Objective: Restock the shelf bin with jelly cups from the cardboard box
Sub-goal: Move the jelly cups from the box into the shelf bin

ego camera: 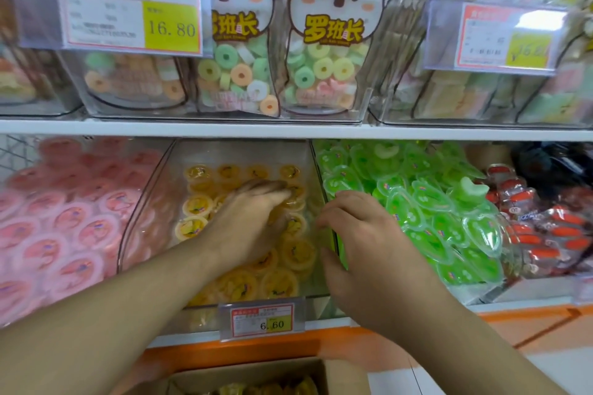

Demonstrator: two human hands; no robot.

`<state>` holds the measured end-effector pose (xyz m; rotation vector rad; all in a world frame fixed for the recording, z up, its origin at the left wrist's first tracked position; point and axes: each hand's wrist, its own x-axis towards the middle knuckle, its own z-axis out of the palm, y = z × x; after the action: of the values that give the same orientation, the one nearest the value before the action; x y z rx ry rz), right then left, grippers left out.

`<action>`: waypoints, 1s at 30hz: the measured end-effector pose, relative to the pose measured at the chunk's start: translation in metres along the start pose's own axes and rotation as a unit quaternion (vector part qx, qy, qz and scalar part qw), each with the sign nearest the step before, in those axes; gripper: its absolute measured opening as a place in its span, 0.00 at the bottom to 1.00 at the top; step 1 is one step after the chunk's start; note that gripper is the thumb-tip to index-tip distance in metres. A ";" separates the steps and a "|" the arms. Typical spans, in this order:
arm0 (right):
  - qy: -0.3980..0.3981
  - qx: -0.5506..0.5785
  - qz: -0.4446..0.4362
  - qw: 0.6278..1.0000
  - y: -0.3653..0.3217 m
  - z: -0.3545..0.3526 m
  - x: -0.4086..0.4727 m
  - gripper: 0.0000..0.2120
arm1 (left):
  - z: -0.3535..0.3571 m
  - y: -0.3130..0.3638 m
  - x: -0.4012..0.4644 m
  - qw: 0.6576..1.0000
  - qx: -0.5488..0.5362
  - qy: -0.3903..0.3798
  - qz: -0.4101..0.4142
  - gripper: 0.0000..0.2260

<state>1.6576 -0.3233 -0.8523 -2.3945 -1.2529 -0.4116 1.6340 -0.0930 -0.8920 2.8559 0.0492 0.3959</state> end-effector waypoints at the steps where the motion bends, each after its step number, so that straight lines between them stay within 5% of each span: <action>1: 0.000 -0.001 -0.001 1.000 0.000 0.000 0.000 0.13 | -0.003 0.002 -0.002 1.000 -0.026 -0.004 -0.006 0.22; 10: -0.032 0.046 0.022 0.998 -0.014 -0.017 -0.023 0.18 | -0.041 0.020 -0.094 0.992 -0.116 0.020 -0.047 0.20; 17: -0.033 0.160 -0.009 0.987 -0.089 -0.008 -0.073 0.16 | -0.057 0.046 -0.223 0.978 -0.189 0.041 -0.073 0.11; 23: -0.240 0.153 0.029 0.958 -0.133 0.059 -0.122 0.19 | -0.004 0.009 -0.310 0.959 -0.210 -0.073 -0.176 0.13; 30: -0.428 0.171 0.145 0.876 -0.132 0.152 -0.156 0.33 | 0.068 -0.041 -0.345 0.922 -0.176 -0.188 -0.289 0.33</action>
<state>1.4730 -0.2931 -1.0247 -2.4214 -1.0919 0.9858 1.3209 -0.0934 -1.0561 2.3582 0.6557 -0.2444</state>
